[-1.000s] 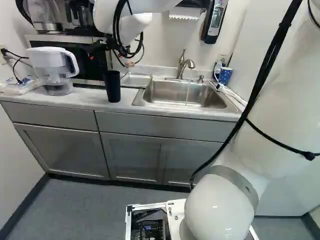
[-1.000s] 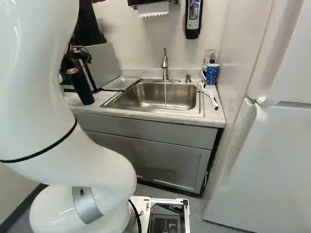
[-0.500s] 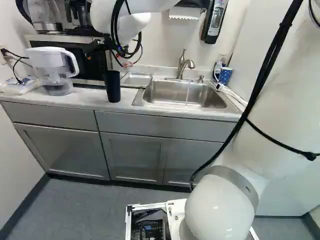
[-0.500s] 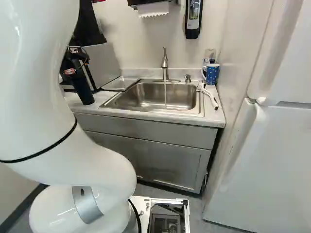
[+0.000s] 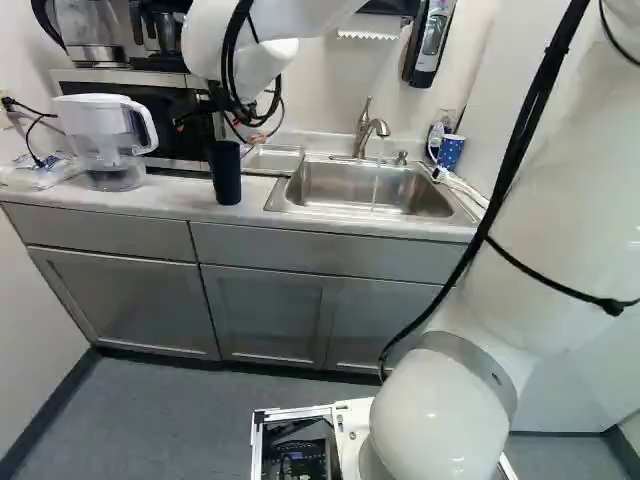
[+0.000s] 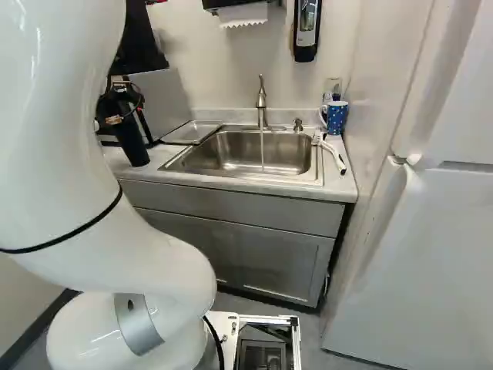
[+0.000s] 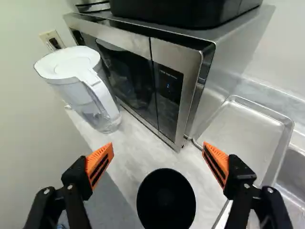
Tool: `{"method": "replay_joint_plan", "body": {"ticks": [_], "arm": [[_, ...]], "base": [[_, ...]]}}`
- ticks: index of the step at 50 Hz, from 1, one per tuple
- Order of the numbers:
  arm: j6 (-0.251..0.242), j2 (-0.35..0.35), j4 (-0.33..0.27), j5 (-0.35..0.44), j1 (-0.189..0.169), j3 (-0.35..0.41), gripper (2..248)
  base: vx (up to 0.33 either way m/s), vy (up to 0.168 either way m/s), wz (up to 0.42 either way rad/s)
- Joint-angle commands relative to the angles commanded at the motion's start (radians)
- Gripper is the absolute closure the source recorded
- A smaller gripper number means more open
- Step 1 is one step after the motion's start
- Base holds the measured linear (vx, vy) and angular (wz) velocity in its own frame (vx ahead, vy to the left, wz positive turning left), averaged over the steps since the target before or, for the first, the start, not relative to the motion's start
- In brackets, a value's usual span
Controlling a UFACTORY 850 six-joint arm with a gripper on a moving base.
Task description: Rinse the cup and place it in the tray
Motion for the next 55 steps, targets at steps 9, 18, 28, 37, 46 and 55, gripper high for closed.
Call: {"method": "replay_joint_plan", "body": {"ticks": [9,18,28,37,46,55], "arm": [[0.000,0.001,0.000,0.000,0.000,0.020,3],[0.000,0.003,0.000,0.001,0.002,0.042,3],[0.000,0.004,0.000,0.007,0.004,0.066,3],[0.000,0.002,0.000,0.013,0.003,0.084,3],[0.000,0.003,0.000,0.023,0.001,0.105,3],[0.000,0.019,0.000,0.043,0.000,0.141,3]], "base": [[0.000,0.000,0.000],[0.000,0.000,0.000],[0.000,0.000,0.000],[0.000,0.000,0.000],[0.000,0.000,0.000],[0.000,0.000,0.000]]}}
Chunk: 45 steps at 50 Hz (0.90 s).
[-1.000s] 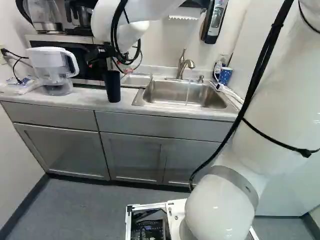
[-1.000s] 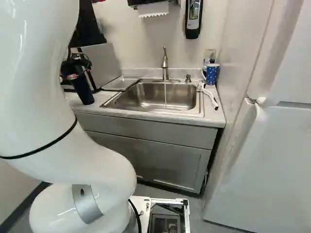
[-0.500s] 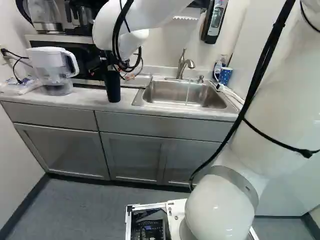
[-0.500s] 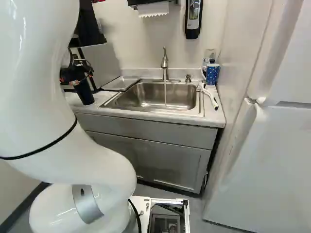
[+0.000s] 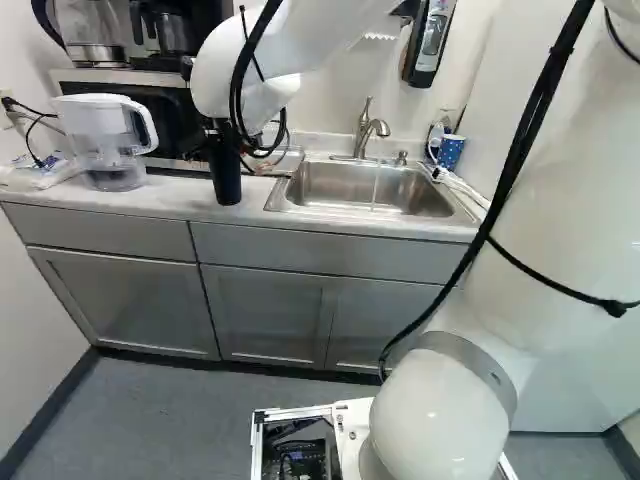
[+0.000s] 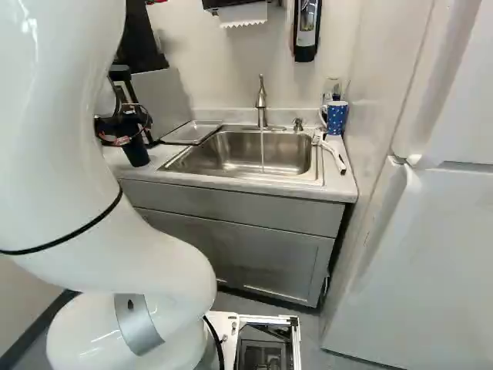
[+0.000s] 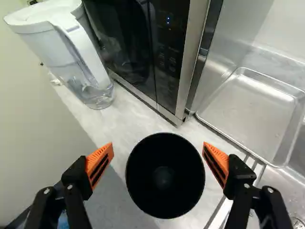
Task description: Rinse the cup and place it in the tray
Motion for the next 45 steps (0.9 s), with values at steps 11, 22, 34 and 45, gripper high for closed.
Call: {"method": "replay_joint_plan", "body": {"ticks": [11,22,34,45], "arm": [[0.000,0.030,0.000,0.042,0.000,0.054,3],[0.000,0.051,0.000,0.098,0.002,0.099,3],[0.000,0.068,0.000,0.163,0.007,0.143,3],[0.000,0.057,0.000,0.229,0.010,0.157,3]], "base": [[0.000,0.000,0.000],[0.000,0.000,0.000],[0.000,0.000,0.000],[0.000,0.000,0.000]]}}
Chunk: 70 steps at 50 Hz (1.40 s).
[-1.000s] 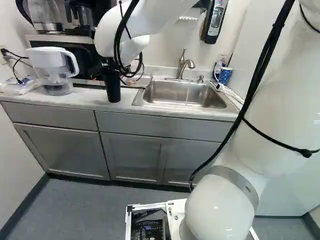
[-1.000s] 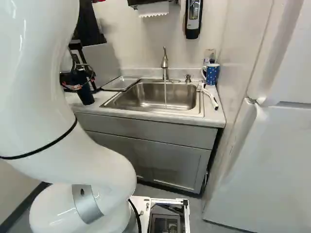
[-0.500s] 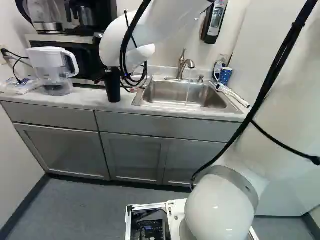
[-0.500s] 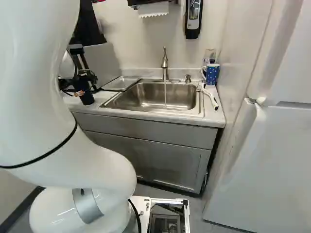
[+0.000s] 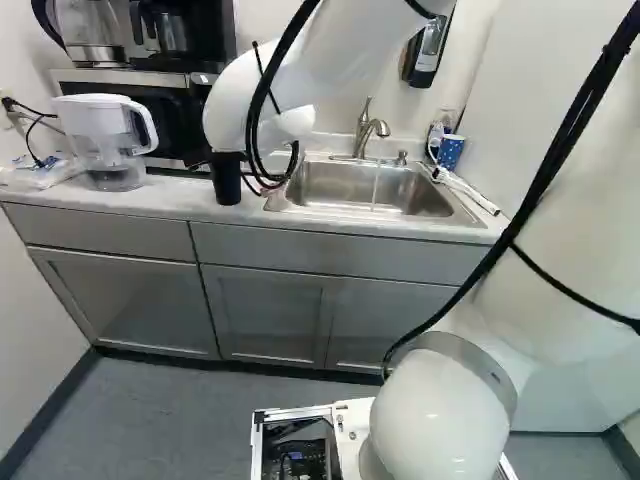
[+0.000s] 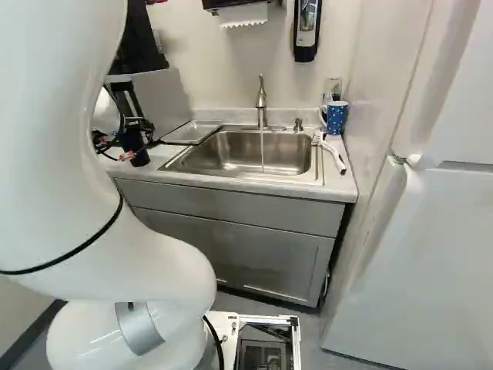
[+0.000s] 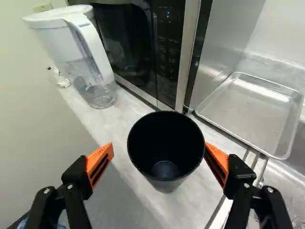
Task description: Rinse the cup and place it in the tray
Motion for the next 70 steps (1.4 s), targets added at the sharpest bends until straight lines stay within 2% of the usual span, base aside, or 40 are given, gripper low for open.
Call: {"method": "replay_joint_plan", "body": {"ticks": [46,70], "arm": [[0.000,-0.065,0.000,0.278,0.007,0.040,3],[0.000,-0.077,0.000,0.343,0.019,0.081,3]], "base": [[0.000,0.000,0.000],[0.000,0.000,0.000]]}}
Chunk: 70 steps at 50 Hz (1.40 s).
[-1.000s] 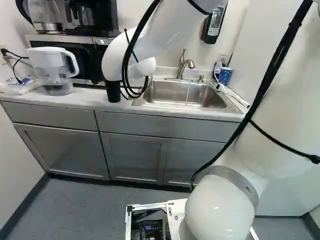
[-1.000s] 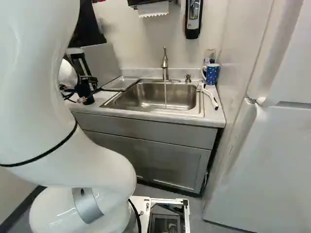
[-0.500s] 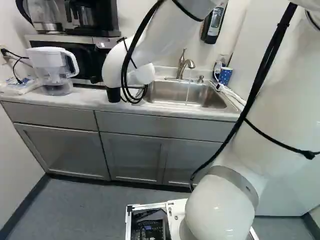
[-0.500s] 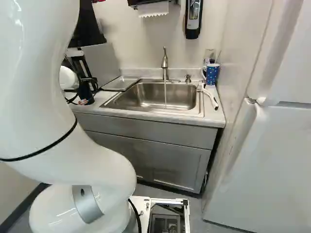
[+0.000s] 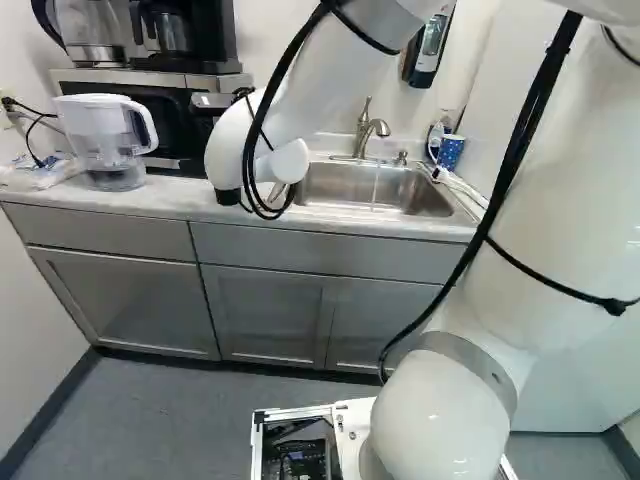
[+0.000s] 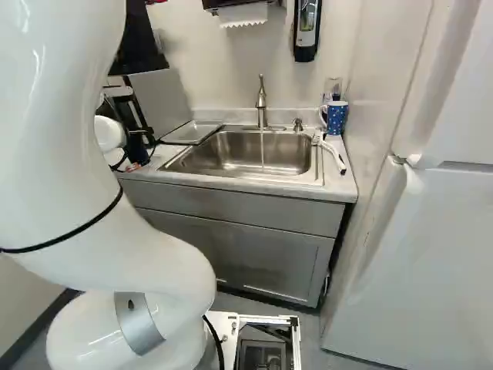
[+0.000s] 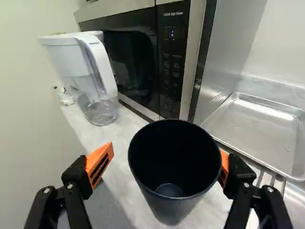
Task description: Rinse the cup and place it in the tray
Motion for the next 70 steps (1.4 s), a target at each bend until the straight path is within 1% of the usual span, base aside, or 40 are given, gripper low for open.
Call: {"method": "replay_joint_plan", "body": {"ticks": [10,25,61,62,66,67,70], "arm": [[0.000,0.004,0.000,0.012,0.000,0.027,3],[0.000,0.024,0.000,0.027,-0.009,0.081,3],[0.000,0.025,0.000,0.039,-0.010,0.082,4],[0.000,0.025,0.000,0.039,-0.010,0.082,37],[0.000,0.025,0.000,0.039,-0.010,0.082,37],[0.000,0.025,0.000,0.039,-0.010,0.082,76],[0.000,0.025,0.000,0.039,-0.010,0.082,76]], "base": [[0.000,0.000,0.000],[0.000,0.000,0.000],[0.000,0.000,0.000],[0.000,0.000,0.000],[0.000,0.000,0.000],[0.000,0.000,0.000],[0.000,0.000,0.000]]}}
